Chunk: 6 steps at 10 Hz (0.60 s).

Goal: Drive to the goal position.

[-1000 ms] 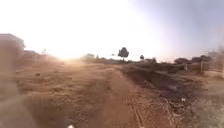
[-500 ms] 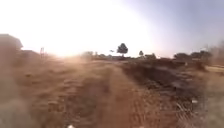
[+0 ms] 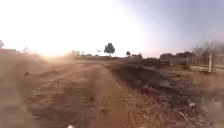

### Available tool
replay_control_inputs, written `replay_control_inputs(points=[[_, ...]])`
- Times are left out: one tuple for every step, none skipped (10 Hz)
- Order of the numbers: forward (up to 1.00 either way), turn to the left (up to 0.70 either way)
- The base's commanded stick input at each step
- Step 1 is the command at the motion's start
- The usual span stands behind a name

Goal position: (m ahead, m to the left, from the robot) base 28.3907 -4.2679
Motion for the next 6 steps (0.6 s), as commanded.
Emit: replay_control_inputs(points=[[0.7,0.0],[0.7,0.0],[0.7,0.0],[0.7,0.0],[0.7,0.0],[0.7,0.0]])
